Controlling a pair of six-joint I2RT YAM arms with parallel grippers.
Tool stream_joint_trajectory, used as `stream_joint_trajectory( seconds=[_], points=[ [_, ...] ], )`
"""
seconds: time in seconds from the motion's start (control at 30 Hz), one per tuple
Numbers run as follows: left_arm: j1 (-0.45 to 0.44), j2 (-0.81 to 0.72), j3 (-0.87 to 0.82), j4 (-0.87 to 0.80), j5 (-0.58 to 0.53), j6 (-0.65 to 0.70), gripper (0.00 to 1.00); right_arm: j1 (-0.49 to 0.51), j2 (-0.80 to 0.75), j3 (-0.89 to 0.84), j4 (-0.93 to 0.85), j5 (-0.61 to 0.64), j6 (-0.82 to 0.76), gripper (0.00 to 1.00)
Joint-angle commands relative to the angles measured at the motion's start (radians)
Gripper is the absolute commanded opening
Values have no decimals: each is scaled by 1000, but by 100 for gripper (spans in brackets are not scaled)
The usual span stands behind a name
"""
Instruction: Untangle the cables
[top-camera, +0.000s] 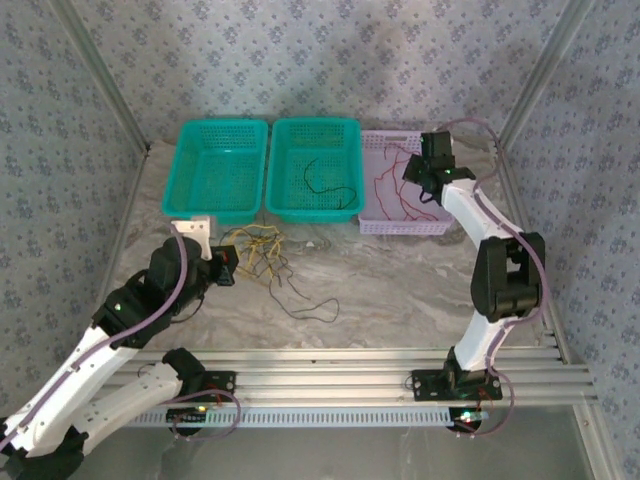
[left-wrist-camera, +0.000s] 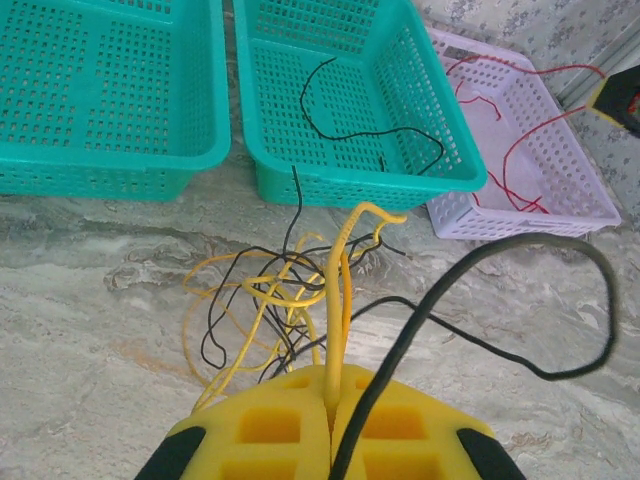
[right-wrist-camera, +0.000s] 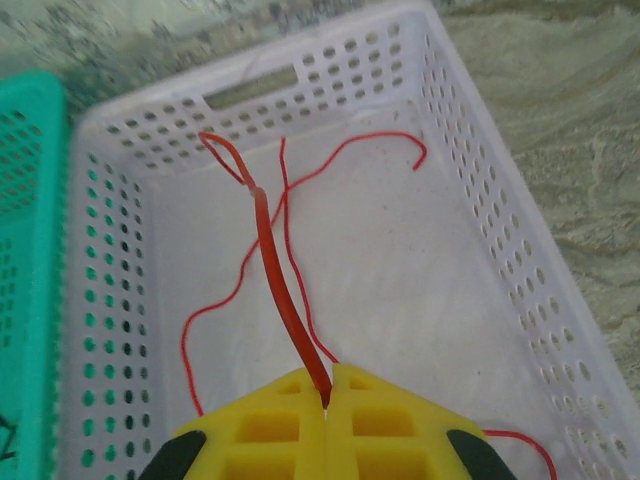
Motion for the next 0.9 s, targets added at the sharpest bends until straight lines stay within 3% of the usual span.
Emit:
stream_joint_trajectory(
  seconds=[0.0,0.4,0.53,0.87],
  points=[
    [3,4,4,51,10,-11,0,2,41,20,-16,26,-15,0],
    [3,19,-1,54,15,-7,0,8,187,105,-94,28,5,0],
    [3,21,-5,59,17,-9,0,7,160,108,-103,18,7,15],
    [4,22,-22,84,33,-24,0,13,-96,32,-55,8,4,42]
  ],
)
